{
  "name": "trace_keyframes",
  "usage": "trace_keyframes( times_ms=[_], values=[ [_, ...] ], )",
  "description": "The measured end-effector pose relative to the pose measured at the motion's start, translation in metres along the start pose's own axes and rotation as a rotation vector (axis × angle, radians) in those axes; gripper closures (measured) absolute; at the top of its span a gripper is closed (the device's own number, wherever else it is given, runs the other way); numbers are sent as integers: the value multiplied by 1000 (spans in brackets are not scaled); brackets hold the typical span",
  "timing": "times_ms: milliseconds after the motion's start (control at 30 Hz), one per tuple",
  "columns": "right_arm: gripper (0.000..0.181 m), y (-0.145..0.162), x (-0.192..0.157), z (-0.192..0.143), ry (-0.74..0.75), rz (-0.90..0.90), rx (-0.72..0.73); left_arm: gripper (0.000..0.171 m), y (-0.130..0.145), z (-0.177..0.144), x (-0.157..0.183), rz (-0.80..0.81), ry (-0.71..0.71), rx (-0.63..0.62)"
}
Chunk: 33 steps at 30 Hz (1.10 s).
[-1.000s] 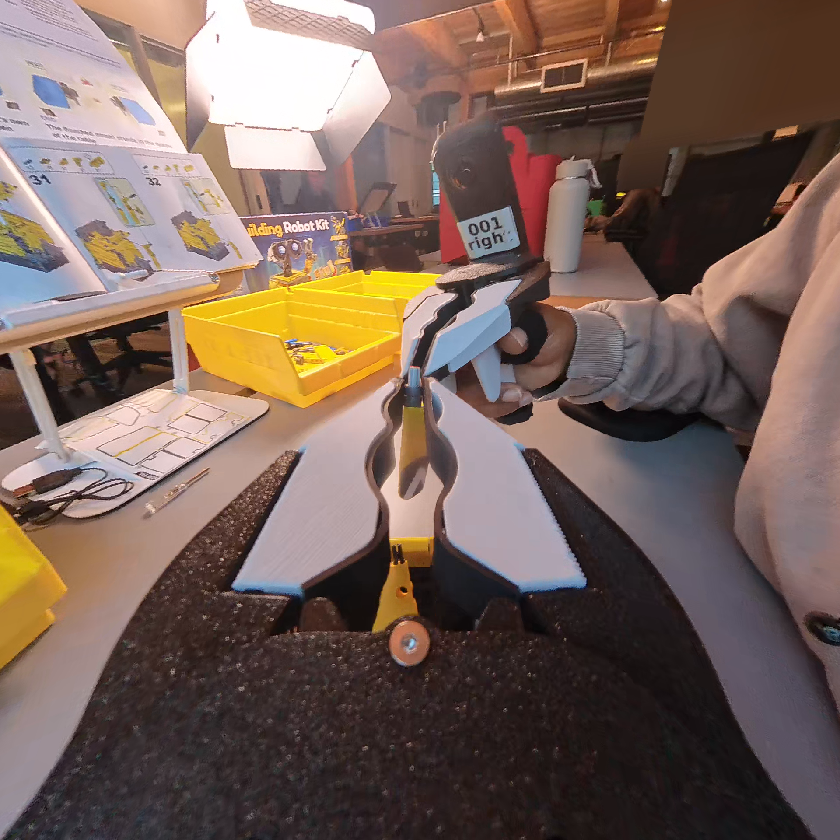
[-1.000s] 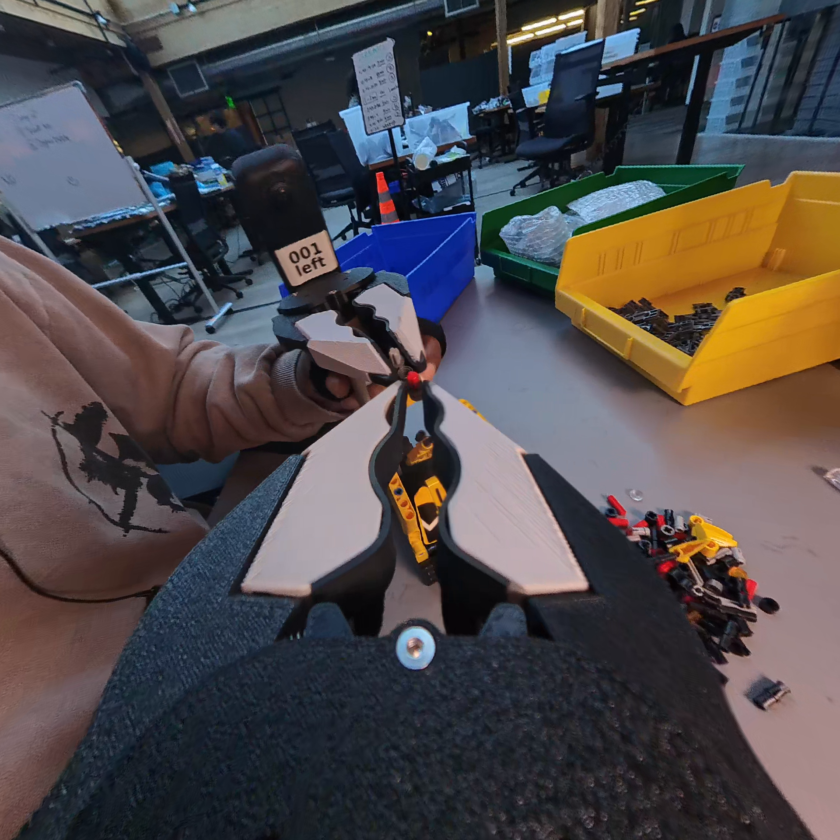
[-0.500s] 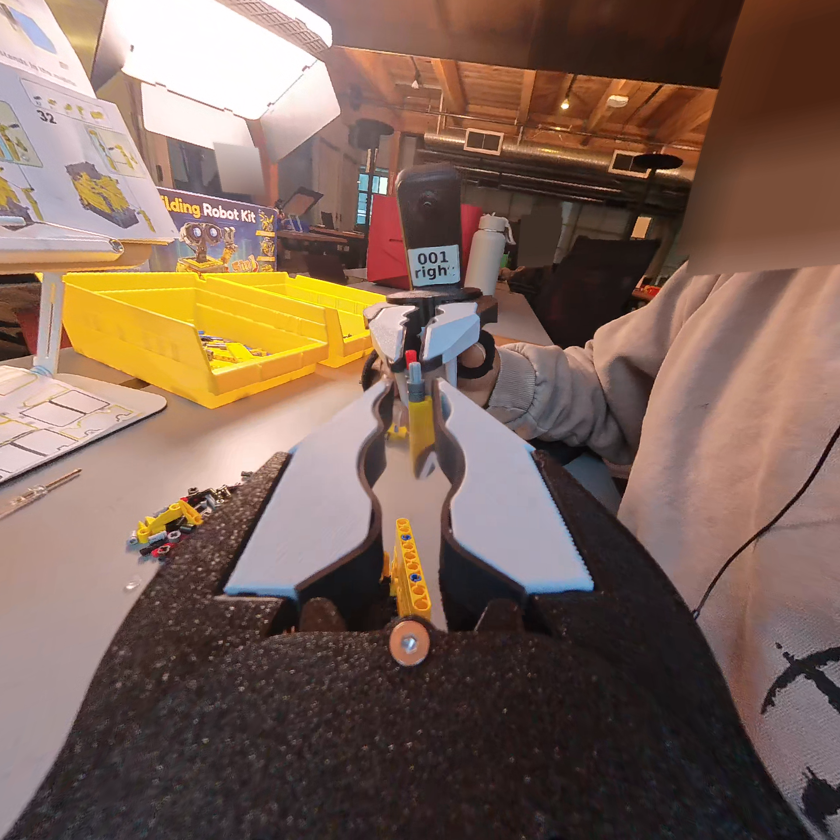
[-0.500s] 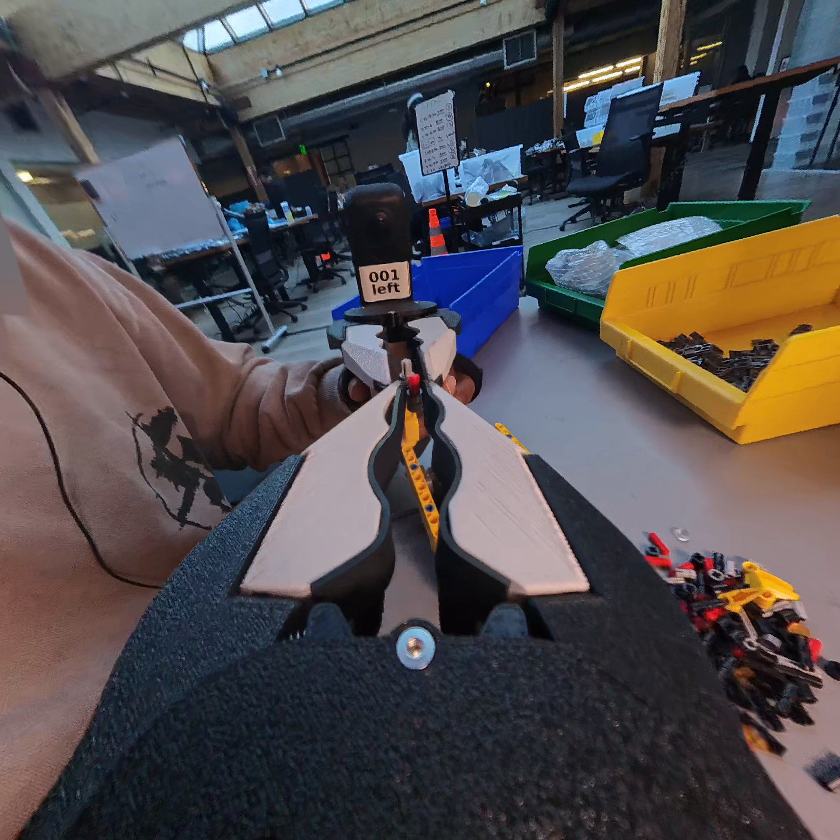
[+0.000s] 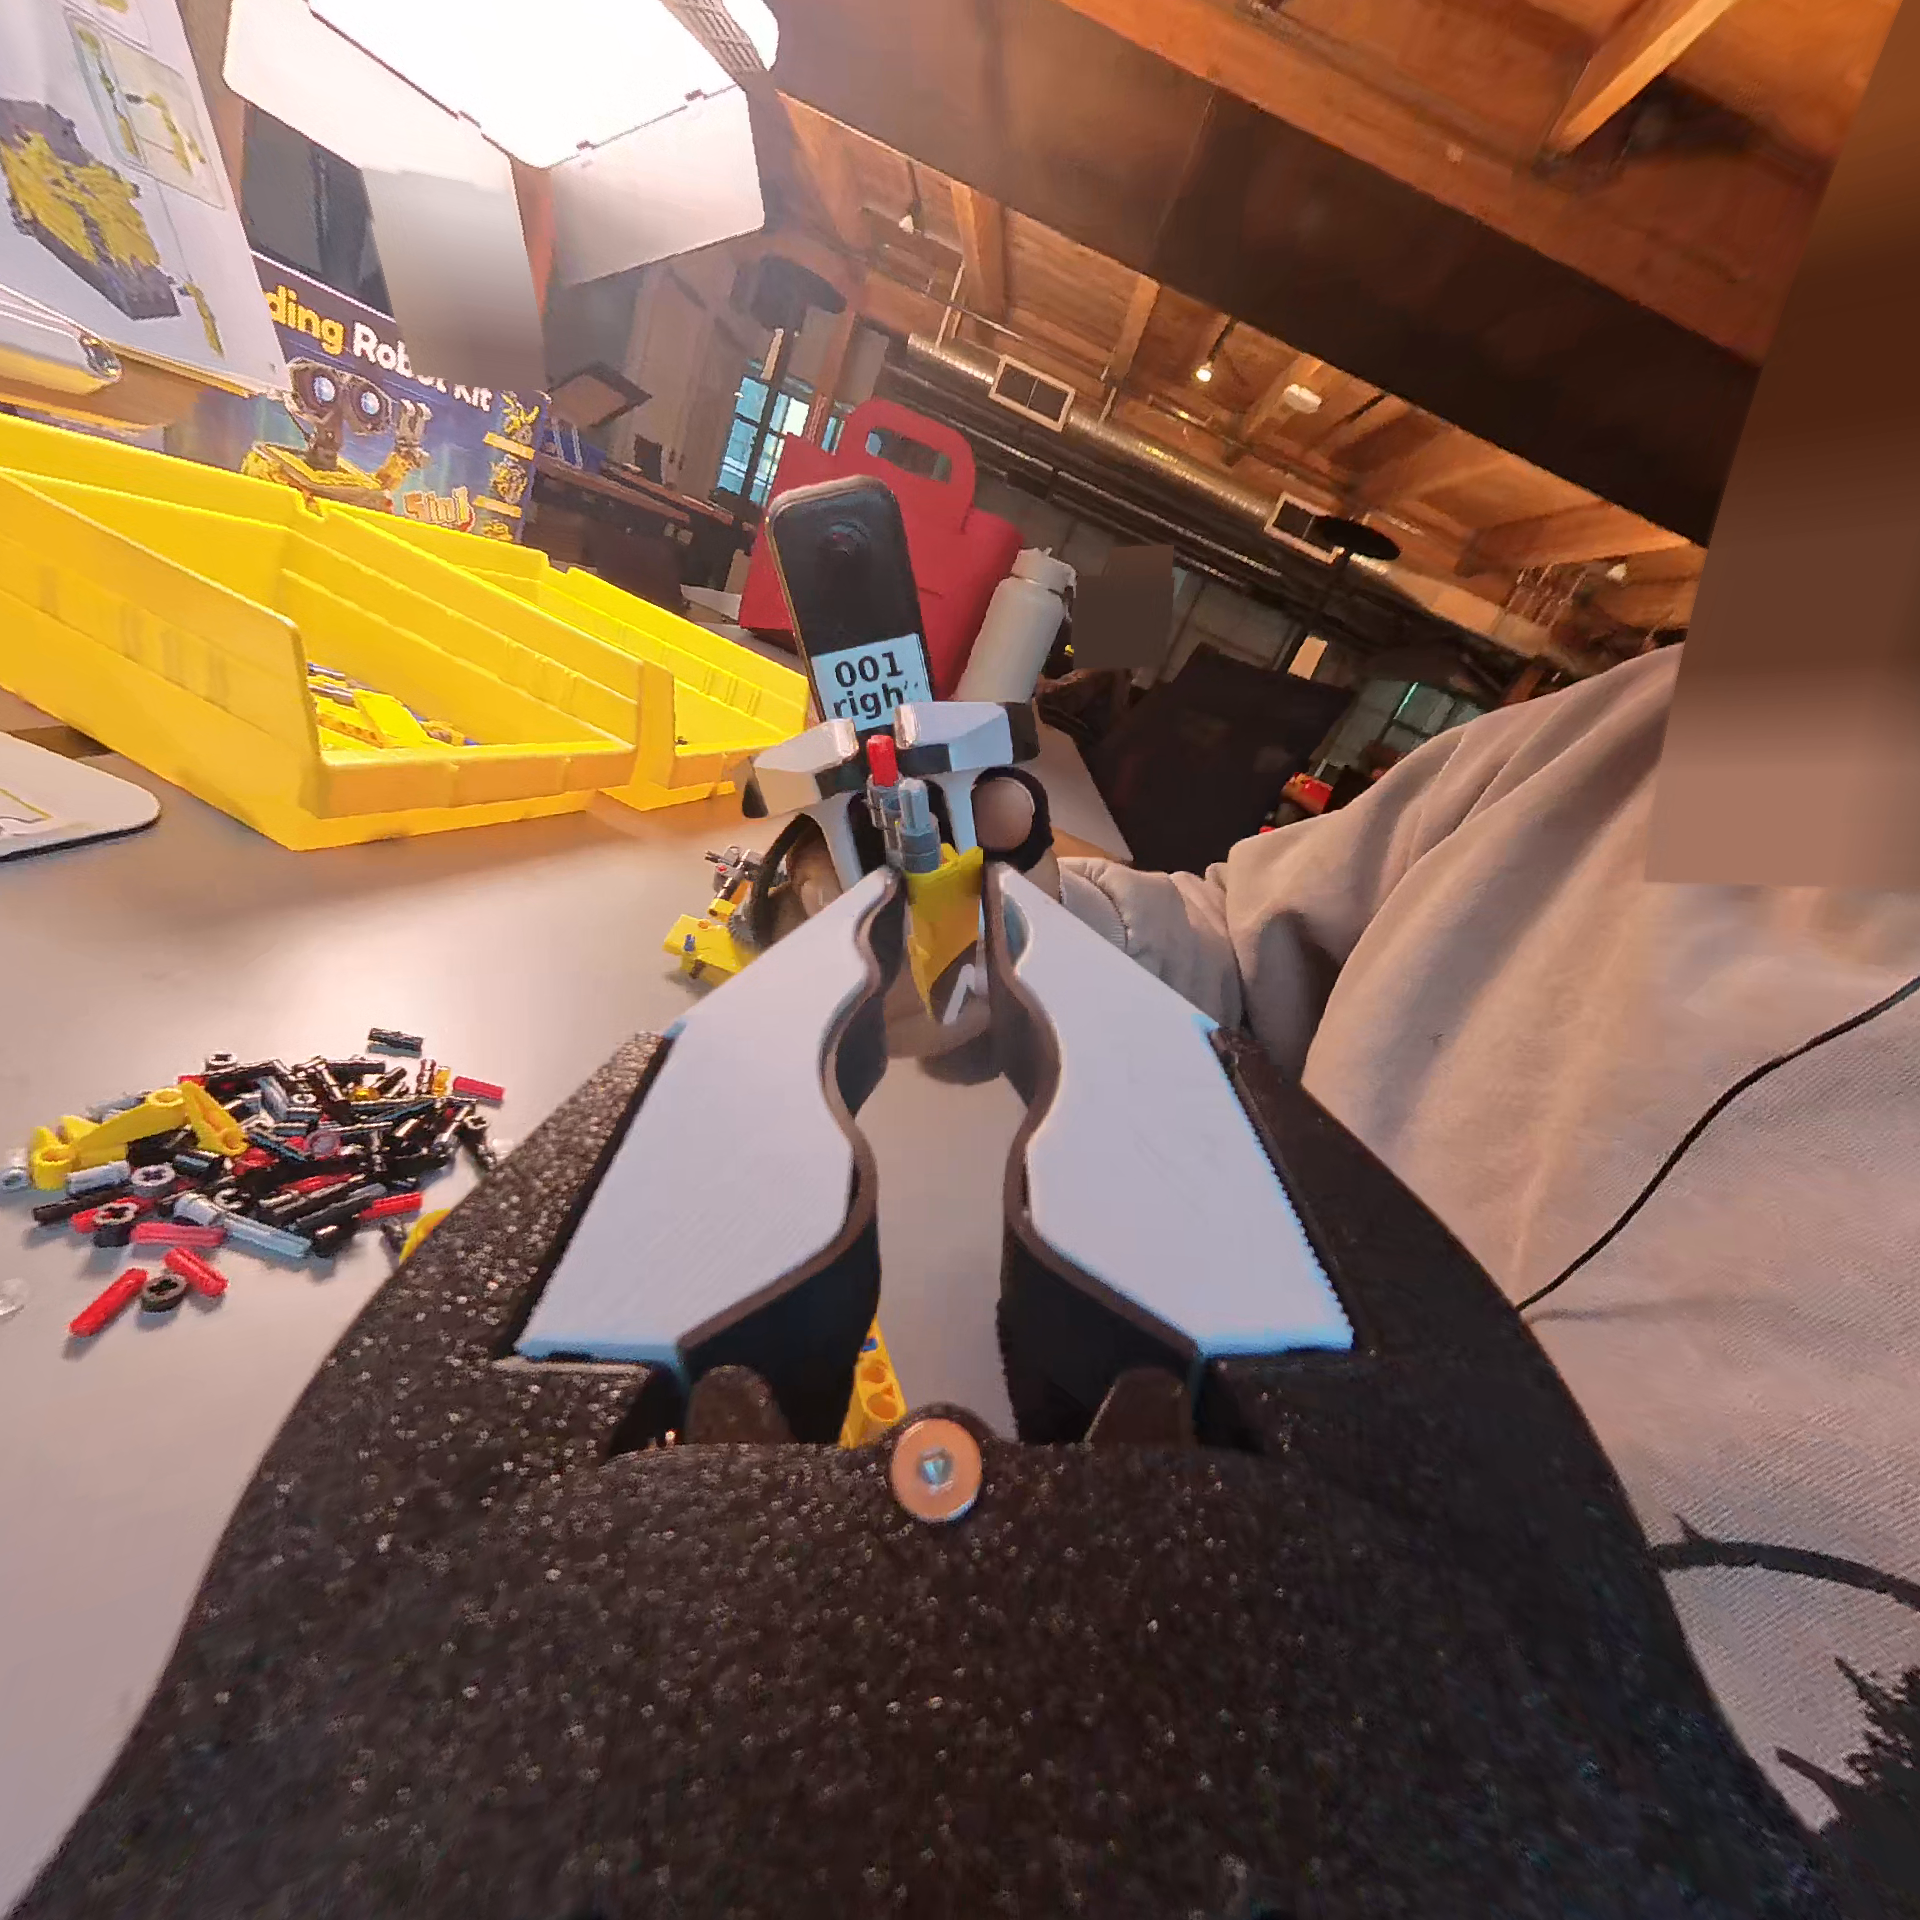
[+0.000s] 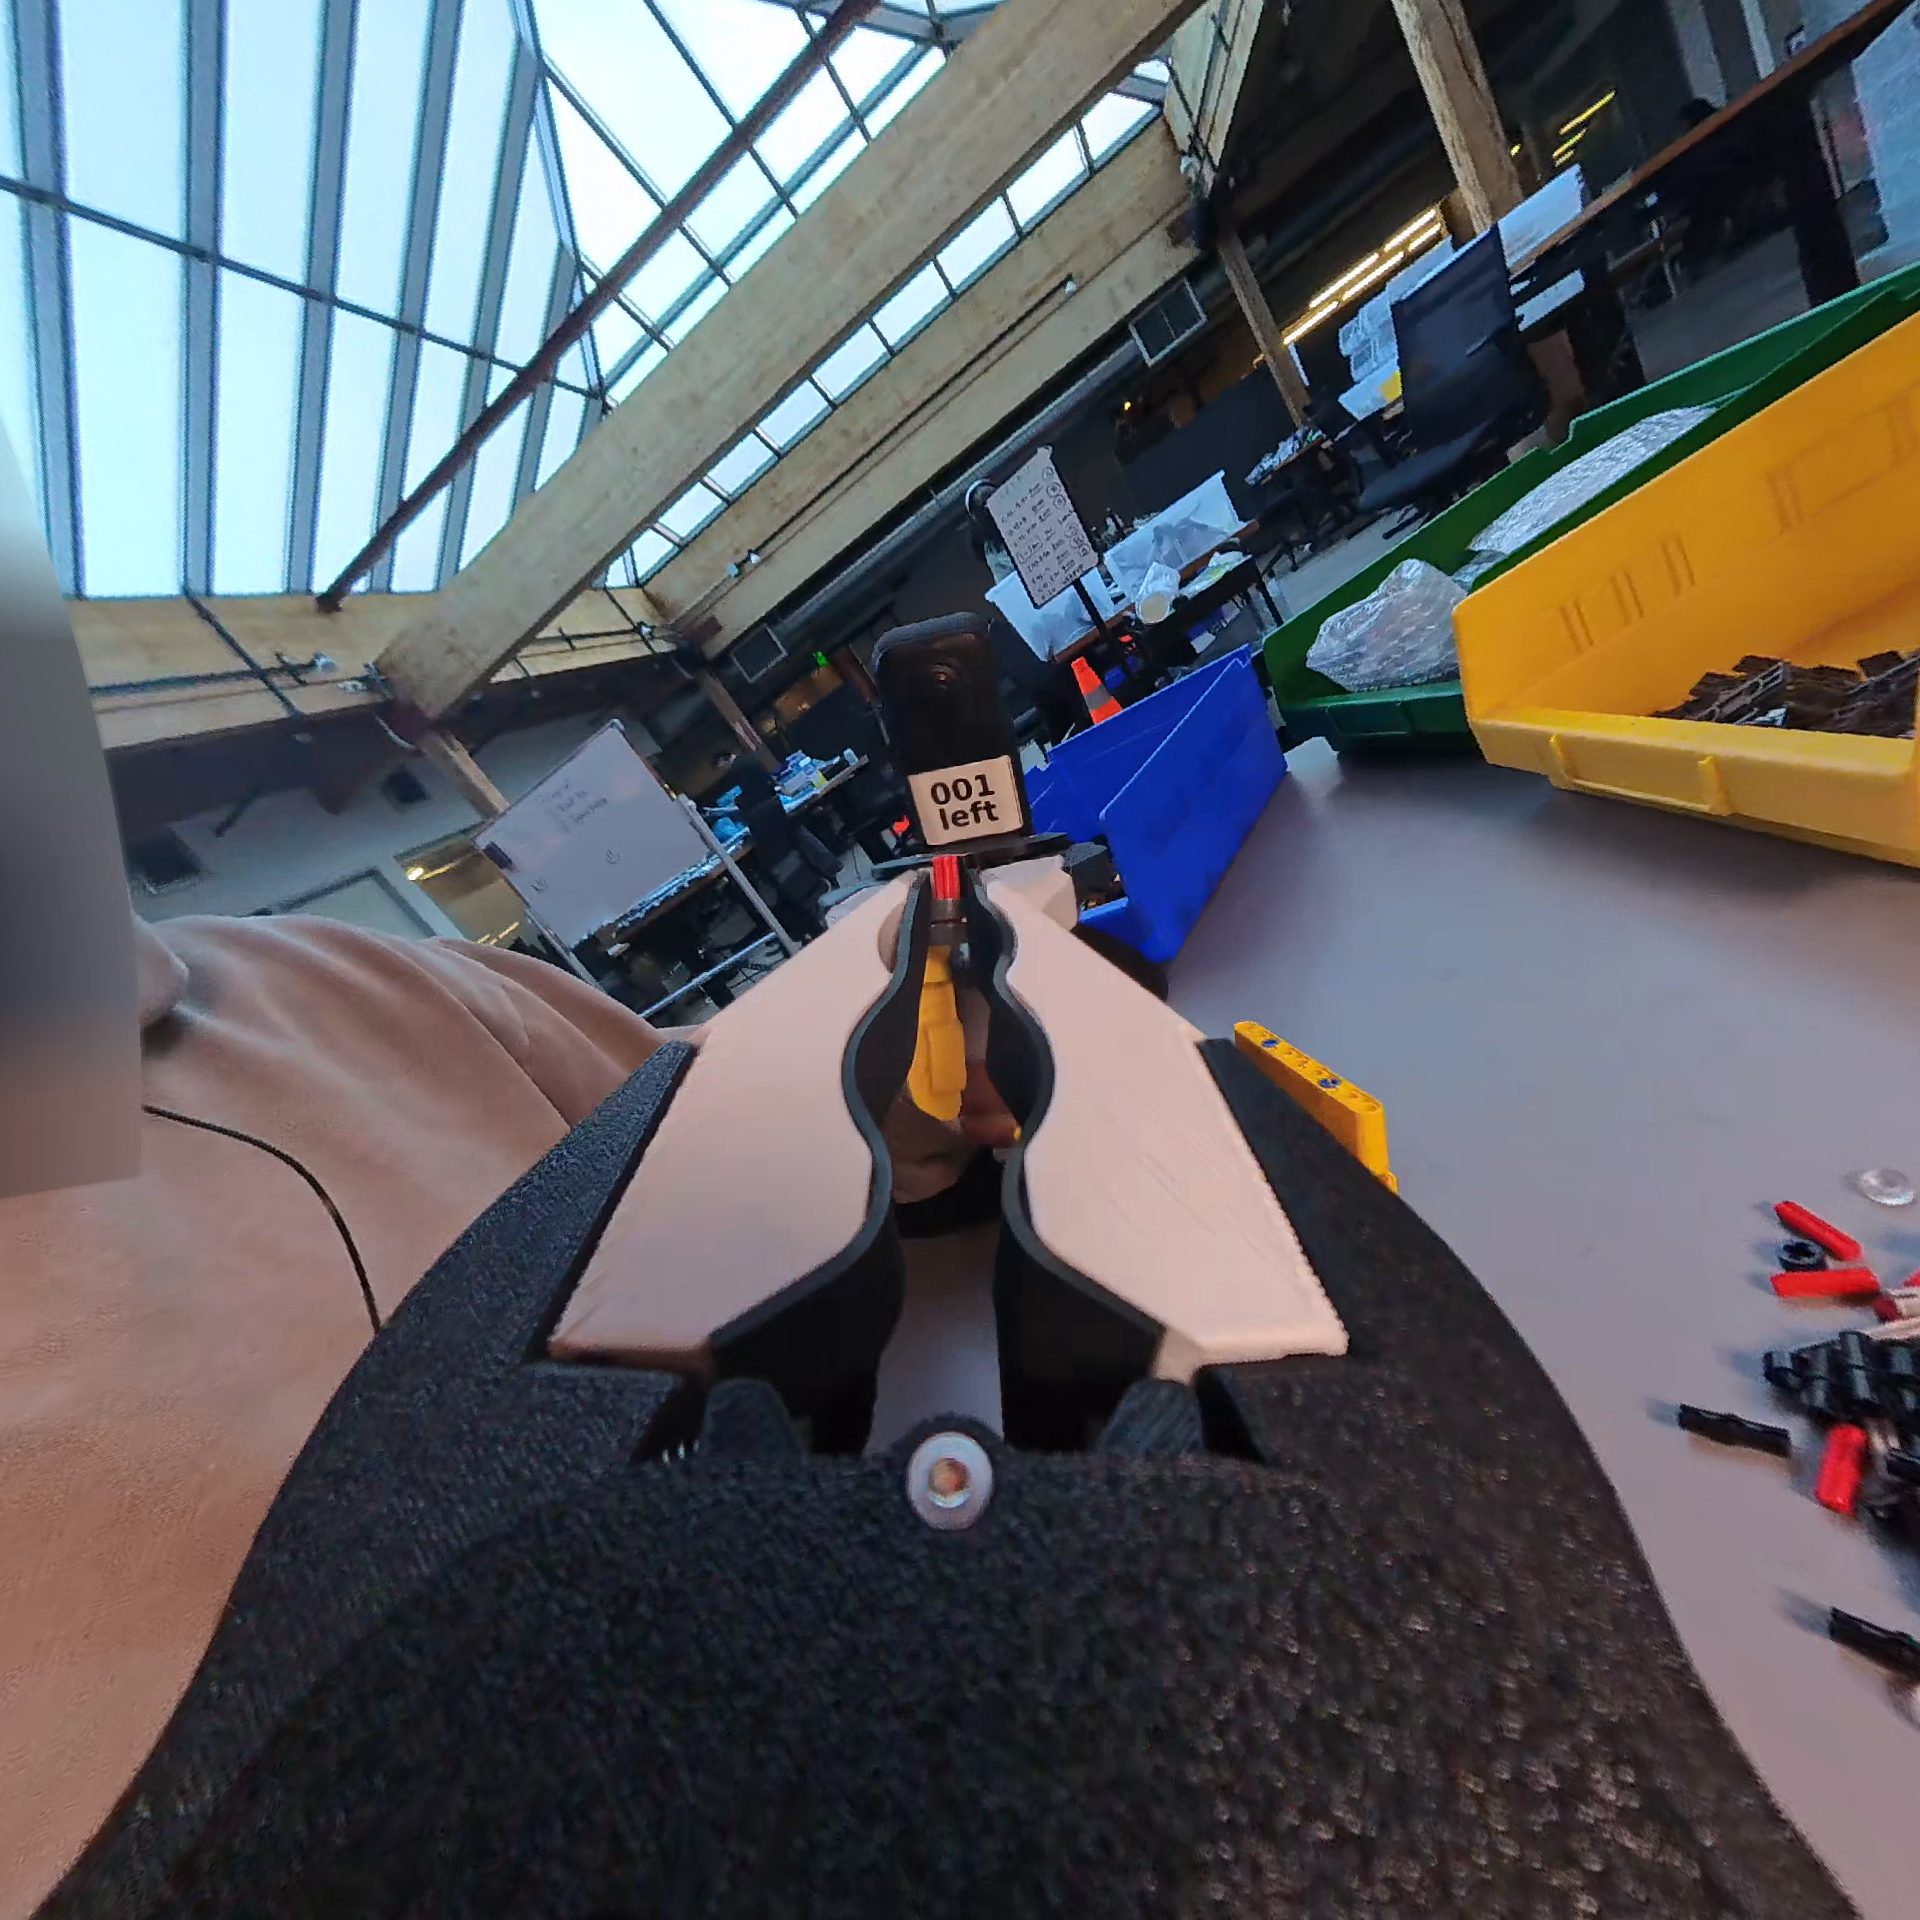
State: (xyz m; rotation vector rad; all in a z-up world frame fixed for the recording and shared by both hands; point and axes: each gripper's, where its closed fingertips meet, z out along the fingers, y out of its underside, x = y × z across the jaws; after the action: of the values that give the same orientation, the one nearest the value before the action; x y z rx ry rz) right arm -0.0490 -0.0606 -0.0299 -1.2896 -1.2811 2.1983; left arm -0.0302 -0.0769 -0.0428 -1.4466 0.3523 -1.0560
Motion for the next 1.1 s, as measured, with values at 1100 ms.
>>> trace_keyframes(
  times_ms=[1100],
  values=[
    [174, 46, -20, -13, -96, -552, -410, 160, 30, -2, 22, -23, 131, -252]
  ],
)
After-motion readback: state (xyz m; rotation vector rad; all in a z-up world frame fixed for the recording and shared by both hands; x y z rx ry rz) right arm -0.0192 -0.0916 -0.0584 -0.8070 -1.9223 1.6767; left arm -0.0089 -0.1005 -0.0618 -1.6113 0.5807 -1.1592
